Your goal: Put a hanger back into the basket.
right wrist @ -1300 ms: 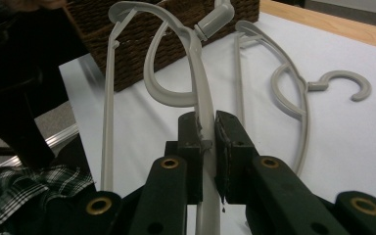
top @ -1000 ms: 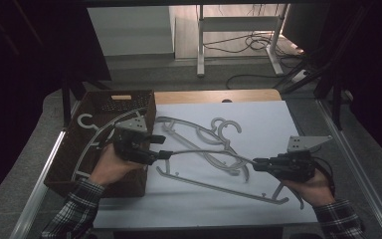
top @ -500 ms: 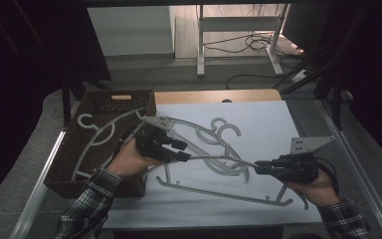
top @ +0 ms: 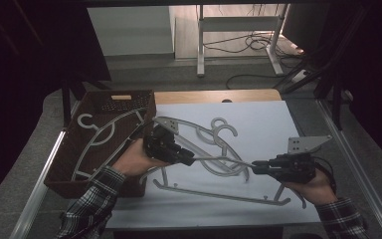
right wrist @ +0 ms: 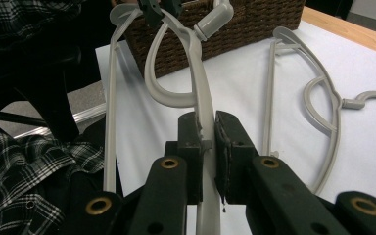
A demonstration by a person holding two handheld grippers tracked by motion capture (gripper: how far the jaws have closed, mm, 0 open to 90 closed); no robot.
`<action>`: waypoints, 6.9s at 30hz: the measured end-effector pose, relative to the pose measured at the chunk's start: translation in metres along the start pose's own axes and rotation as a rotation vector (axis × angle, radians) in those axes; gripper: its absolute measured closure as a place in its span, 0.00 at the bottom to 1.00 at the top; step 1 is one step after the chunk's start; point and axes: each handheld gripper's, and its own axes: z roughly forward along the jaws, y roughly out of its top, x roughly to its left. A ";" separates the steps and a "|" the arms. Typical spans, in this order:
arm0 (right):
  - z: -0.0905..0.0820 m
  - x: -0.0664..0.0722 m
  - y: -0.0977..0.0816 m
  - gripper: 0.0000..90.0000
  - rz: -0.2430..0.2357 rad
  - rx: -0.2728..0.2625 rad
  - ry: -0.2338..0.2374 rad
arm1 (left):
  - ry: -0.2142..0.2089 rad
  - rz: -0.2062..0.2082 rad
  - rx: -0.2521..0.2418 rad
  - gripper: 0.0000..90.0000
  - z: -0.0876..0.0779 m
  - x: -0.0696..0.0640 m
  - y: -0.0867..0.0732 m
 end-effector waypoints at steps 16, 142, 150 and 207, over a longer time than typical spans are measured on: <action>0.001 -0.004 0.000 0.90 -0.002 -0.005 0.025 | -0.058 0.010 -0.054 0.91 -0.007 -0.001 -0.003; 0.046 0.003 -0.041 0.47 0.158 0.074 -0.247 | 1.015 -0.449 -0.348 0.91 -0.170 0.027 -0.226; 0.048 0.004 -0.040 0.47 0.150 0.079 -0.245 | 0.983 -0.479 -0.352 0.91 -0.172 0.031 -0.228; 0.048 0.008 -0.049 0.37 0.149 0.093 -0.301 | 0.669 -0.321 -0.460 0.02 -0.066 -0.069 -0.156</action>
